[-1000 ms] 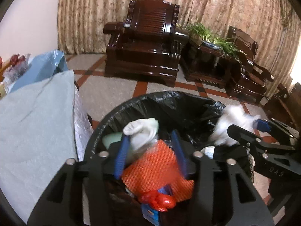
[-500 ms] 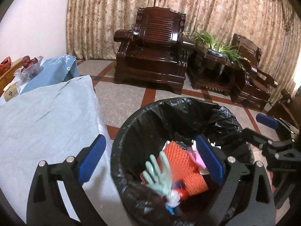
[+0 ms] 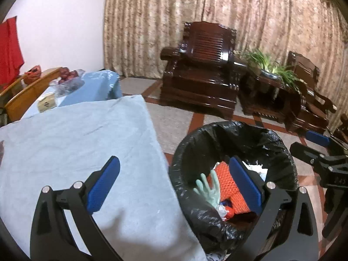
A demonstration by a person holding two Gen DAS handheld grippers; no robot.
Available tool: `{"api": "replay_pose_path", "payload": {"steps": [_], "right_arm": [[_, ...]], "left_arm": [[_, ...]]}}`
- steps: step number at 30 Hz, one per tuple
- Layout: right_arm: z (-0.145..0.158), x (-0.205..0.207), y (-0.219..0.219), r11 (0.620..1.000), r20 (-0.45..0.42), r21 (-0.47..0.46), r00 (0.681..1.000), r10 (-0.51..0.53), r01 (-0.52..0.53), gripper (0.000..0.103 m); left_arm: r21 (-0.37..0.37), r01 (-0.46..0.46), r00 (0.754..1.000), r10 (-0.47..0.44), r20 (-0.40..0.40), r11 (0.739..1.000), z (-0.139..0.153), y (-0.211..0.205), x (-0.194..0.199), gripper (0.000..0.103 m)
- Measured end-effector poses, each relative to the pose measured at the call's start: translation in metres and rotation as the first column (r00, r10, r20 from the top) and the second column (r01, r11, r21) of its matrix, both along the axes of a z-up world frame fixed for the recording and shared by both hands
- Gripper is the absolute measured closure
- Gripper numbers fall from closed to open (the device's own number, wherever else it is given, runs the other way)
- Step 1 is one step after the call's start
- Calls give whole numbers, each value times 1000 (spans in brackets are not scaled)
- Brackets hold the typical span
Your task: Collect trash
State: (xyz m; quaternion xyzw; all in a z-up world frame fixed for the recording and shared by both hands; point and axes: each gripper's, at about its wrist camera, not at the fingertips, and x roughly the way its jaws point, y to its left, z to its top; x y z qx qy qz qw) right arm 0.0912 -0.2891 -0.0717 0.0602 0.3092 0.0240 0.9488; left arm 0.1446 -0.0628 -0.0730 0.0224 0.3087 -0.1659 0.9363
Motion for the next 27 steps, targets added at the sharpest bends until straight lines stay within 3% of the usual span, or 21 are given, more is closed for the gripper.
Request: {"api": "replay_pose_path", "payload": {"steps": [27], "right_arm": [[57, -40, 63, 991, 71, -37, 989, 128, -126, 6]], "left_arm": [[-21, -108, 986, 109, 127, 994, 62, 52, -80, 6]]}}
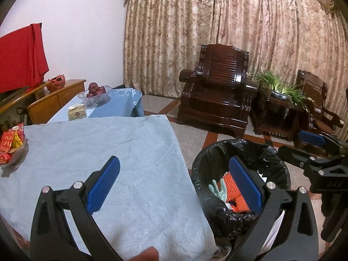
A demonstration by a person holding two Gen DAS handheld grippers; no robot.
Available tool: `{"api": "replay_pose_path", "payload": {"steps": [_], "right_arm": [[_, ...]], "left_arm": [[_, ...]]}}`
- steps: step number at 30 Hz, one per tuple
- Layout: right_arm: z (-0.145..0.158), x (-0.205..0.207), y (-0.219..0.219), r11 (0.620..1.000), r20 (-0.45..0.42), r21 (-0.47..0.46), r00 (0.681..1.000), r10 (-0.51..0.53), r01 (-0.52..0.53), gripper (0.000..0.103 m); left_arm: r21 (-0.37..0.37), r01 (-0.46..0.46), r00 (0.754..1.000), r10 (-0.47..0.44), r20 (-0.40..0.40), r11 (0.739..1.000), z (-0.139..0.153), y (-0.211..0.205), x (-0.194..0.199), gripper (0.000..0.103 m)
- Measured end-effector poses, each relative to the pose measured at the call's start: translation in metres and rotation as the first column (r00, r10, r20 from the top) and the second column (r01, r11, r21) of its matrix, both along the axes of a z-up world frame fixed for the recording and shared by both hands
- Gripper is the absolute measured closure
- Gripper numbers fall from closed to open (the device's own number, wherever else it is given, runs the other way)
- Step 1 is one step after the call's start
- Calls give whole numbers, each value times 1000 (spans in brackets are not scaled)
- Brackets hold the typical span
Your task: Collect trash
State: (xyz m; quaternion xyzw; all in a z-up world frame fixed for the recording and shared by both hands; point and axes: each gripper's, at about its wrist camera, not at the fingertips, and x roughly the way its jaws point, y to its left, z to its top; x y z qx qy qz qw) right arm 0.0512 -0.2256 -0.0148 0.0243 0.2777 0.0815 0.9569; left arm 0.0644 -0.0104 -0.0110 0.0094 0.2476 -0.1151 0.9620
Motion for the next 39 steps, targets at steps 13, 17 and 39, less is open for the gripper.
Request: {"api": "replay_pose_path", "payload": {"steps": [13, 17, 39], "right_arm": [[8, -10, 5, 1000, 23, -11, 1000, 12, -12, 6], [11, -11, 5, 1000, 31, -7, 999, 12, -12, 6], [13, -10, 7, 1000, 35, -10, 999, 9, -8, 6]], "left_arm": [[-7, -17, 1000, 17, 16, 1000, 8, 7, -14, 6], [-6, -19, 1000, 19, 22, 1000, 10, 9, -15, 6], [-3, -25, 1000, 25, 19, 1000, 10, 16, -17, 6]]}}
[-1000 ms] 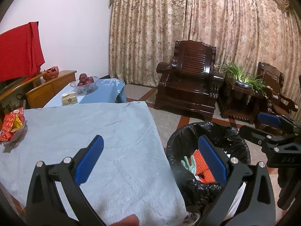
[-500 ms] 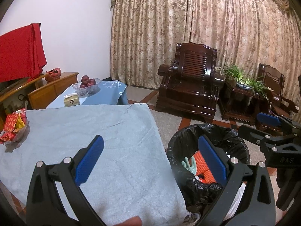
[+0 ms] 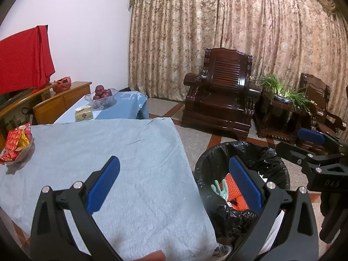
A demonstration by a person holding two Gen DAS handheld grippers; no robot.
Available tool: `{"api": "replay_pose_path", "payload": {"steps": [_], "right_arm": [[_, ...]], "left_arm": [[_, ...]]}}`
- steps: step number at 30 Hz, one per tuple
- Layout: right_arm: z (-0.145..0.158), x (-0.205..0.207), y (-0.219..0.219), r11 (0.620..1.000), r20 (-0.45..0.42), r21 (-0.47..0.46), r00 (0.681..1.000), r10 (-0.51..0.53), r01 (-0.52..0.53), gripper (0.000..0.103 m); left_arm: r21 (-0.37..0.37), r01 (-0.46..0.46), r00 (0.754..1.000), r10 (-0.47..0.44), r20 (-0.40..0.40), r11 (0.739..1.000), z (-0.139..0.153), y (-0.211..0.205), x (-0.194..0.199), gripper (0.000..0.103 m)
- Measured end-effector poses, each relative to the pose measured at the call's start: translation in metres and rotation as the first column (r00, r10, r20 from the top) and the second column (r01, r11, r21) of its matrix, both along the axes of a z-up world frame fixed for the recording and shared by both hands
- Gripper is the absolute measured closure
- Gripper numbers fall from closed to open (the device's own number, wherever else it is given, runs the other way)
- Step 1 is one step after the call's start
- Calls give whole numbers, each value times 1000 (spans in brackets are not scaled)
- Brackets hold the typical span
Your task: Collect trash
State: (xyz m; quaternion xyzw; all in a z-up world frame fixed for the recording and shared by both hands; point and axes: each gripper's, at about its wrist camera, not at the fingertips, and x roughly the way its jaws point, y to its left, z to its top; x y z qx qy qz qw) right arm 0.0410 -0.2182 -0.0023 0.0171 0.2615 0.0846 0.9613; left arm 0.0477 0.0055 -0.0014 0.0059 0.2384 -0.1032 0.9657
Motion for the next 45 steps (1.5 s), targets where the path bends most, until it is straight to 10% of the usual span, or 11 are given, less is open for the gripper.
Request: {"api": "replay_pose_path", "payload": {"steps": [45], "right_arm": [[0, 0, 3, 1000, -3, 1, 1000, 1, -1, 6]], "left_arm": [[1, -1, 1000, 1, -4, 1000, 0, 3, 1, 6]]}}
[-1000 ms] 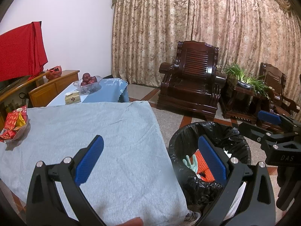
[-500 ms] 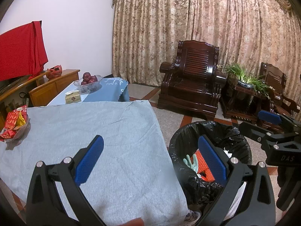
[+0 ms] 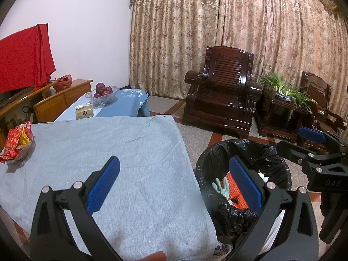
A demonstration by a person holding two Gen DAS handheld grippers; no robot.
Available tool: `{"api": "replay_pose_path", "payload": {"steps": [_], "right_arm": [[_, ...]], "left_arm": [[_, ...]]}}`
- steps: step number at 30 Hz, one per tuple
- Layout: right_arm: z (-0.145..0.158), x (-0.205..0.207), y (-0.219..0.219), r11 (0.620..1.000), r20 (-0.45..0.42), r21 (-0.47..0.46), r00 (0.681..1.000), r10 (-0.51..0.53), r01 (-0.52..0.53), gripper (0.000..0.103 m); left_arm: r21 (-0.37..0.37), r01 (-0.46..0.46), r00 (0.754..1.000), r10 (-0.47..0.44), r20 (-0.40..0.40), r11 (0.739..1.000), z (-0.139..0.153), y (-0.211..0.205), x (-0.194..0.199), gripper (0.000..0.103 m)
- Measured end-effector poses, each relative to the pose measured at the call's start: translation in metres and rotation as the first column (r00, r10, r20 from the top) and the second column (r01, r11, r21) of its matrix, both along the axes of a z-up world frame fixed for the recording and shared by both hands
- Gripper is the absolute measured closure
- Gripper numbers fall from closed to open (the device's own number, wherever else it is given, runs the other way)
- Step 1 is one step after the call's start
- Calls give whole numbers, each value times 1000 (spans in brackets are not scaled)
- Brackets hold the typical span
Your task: Collect trash
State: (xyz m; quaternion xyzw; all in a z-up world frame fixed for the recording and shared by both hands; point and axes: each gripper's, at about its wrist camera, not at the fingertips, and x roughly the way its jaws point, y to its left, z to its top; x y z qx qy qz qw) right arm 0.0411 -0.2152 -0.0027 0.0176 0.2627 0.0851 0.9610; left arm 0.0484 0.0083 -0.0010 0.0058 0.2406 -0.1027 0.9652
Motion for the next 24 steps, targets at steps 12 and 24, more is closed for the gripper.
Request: {"api": "replay_pose_path", "payload": {"steps": [12, 24], "right_arm": [[0, 0, 0, 1000, -2, 0, 1000, 1, -1, 6], [-1, 0, 1, 1000, -2, -2, 1000, 1, -1, 6]], "left_arm": [[-1, 0, 1000, 0, -7, 1000, -5, 6, -3, 6], [2, 3, 1000, -3, -13, 1000, -13, 8, -6, 6]]}}
